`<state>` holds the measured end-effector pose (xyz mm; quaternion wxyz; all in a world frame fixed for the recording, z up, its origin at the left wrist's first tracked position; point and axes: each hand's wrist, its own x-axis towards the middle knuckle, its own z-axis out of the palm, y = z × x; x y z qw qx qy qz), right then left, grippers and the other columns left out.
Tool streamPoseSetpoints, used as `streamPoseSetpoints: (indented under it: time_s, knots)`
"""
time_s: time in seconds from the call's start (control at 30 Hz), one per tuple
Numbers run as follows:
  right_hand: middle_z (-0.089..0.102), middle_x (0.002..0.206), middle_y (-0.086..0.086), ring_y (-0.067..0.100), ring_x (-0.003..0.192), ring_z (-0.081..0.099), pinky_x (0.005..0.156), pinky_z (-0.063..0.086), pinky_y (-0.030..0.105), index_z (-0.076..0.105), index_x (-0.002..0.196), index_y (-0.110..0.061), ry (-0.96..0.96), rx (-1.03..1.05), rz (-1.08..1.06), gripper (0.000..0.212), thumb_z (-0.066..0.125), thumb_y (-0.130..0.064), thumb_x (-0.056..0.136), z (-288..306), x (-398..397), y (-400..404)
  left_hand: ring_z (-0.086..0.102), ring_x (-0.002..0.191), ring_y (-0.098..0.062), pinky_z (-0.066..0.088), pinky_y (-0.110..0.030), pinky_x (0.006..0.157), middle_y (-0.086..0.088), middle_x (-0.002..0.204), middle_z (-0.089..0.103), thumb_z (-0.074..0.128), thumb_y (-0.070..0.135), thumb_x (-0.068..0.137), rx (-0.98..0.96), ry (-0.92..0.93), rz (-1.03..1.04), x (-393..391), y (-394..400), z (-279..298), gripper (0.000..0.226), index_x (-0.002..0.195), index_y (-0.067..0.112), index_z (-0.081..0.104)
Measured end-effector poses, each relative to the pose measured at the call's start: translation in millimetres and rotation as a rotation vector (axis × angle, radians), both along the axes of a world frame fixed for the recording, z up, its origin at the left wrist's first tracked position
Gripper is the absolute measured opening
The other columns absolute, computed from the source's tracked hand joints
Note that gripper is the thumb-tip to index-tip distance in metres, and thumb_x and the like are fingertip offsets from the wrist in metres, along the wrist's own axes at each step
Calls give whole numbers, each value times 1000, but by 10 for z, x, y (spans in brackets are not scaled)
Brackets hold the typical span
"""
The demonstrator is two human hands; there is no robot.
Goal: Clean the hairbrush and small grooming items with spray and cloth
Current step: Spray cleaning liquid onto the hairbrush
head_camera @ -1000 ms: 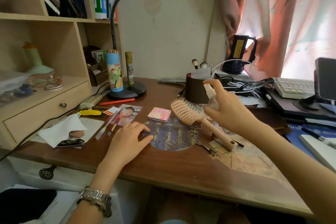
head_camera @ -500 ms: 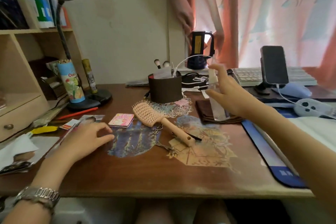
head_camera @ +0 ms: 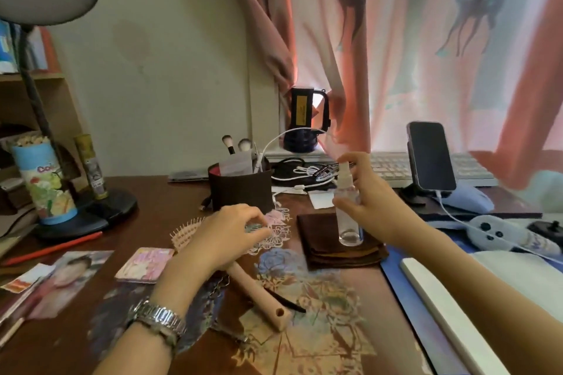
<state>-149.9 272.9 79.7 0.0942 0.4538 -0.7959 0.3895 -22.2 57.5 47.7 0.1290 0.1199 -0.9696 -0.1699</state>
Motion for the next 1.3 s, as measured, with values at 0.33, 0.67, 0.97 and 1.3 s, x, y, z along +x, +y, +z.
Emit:
streamPoseSetpoints:
  time_s: [0.33, 0.67, 0.97, 1.3]
  knots:
    - [45, 86, -9, 8, 73, 50, 61, 41, 24, 25, 115, -28, 9, -21, -16, 50, 61, -12, 84, -56, -438, -345, 54, 102, -4, 49, -32, 88, 18, 111, 59, 54, 50, 88, 7, -80, -36, -370, 31, -297, 18, 100, 39, 62]
    - [40, 78, -9, 3, 66, 44, 55, 31, 17, 26, 113, -20, -43, -21, 4, 51, 62, -4, 81, -161, -871, -865, 55, 90, -2, 50, -28, 79, 19, 100, 58, 50, 51, 88, -40, -127, -93, -407, 83, -405, 24, 94, 34, 65]
    - [46, 81, -3, 8, 68, 49, 58, 37, 25, 24, 110, -24, -63, 0, -17, 52, 62, -4, 81, -282, -1147, -1126, 55, 94, -1, 47, -25, 81, 19, 104, 60, 50, 50, 89, -16, -110, -99, -406, 88, -400, 26, 100, 32, 66]
    - [53, 84, 3, 17, 71, 54, 62, 40, 29, 29, 115, -21, -105, 33, -33, 47, 62, -10, 83, -446, -1218, -1296, 54, 93, -3, 45, -24, 81, 17, 104, 58, 50, 49, 90, -9, -86, -95, -397, 97, -414, 26, 102, 31, 64]
